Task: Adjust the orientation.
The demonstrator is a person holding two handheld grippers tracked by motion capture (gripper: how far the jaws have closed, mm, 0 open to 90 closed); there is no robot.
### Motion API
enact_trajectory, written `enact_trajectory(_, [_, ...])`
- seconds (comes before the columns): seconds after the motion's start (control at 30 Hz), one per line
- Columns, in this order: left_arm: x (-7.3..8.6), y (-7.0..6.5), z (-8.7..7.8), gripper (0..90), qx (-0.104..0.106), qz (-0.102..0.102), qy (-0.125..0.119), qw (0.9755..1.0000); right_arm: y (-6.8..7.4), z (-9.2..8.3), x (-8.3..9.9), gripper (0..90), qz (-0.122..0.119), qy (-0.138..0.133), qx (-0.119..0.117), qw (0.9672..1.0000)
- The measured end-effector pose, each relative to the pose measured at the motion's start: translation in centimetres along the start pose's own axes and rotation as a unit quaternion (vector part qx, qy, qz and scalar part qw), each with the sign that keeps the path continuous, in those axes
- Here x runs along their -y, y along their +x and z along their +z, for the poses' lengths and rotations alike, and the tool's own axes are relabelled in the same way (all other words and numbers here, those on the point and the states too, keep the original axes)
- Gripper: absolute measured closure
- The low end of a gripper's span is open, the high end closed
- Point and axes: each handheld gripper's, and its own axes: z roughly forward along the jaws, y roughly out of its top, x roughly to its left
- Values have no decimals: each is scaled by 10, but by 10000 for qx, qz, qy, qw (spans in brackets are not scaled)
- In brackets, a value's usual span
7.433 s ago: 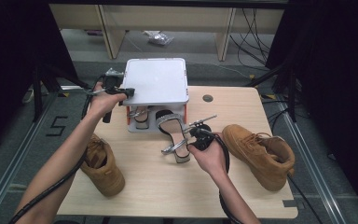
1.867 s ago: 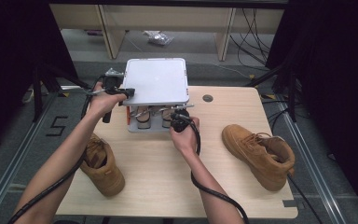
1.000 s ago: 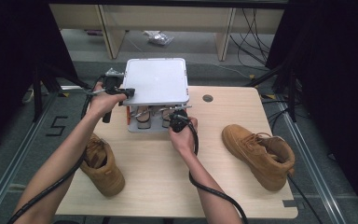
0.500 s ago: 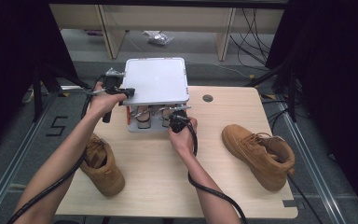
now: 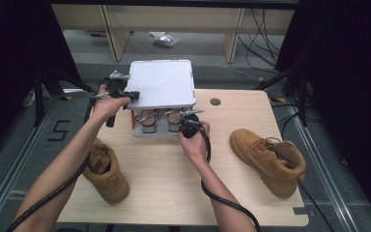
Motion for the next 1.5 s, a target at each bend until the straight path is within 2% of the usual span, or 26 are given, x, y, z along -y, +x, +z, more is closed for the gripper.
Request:
enact_trajectory(0.03, [0, 0, 0, 894, 0, 8, 7, 10000, -3, -2, 1, 850, -71, -29, 11, 10000])
enact_trajectory(0.07, [0, 0, 0, 894, 0, 8, 9, 10000, -3, -6, 2, 838, 21, 23, -1, 10000])
enact_trajectory(0.2, [-1, 0, 0, 891, 0, 17, 23, 10000, -11, -16, 6, 782, -60, 86, -42, 9999])
enact_trajectory(0.3, [0, 1, 0, 888, 22, -16, 18, 10000, -16, -23, 11, 737, -2, 166, -108, 9998])
enact_trajectory(0.47, [-1, 1, 0, 875, 7, 6, 14, 10000, -28, -37, 20, 681, -58, 342, -170, 9993])
enact_trajectory(0.5, [0, 0, 0, 874, -22, 10, -1, 10000, -28, -40, 22, 673, 15, 373, -195, 9991])
enact_trajectory(0.63, [0, 0, 0, 872, -23, -12, -10, 10000, -35, -53, 29, 627, -74, 483, -285, 9984])
enact_trajectory(0.8, [0, 0, 0, 869, -29, -26, -23, 10000, -33, -69, 38, 576, 36, 572, -415, 9975])
enact_trajectory(0.87, [0, 1, 0, 870, -19, -17, -20, 10000, -33, -76, 43, 553, 12, 611, -587, 9964])
enact_trajectory(1.0, [0, 1, 0, 874, -8, -33, 4, 10000, -26, -87, 54, 536, 70, 704, -734, 9948])
enact_trajectory(1.13, [-1, 0, 0, 878, -30, -3, 26, 10000, -23, -97, 60, 524, 10, 694, -828, 9942])
enact_trajectory(1.33, [-2, 1, 0, 881, -15, -7, 74, 10000, -21, -112, 65, 511, -1, 658, -839, 9943])
enact_trajectory(1.5, [-2, 0, 0, 882, -25, -3, 81, 10000, -31, -131, 65, 497, 4, 697, -716, 9950])
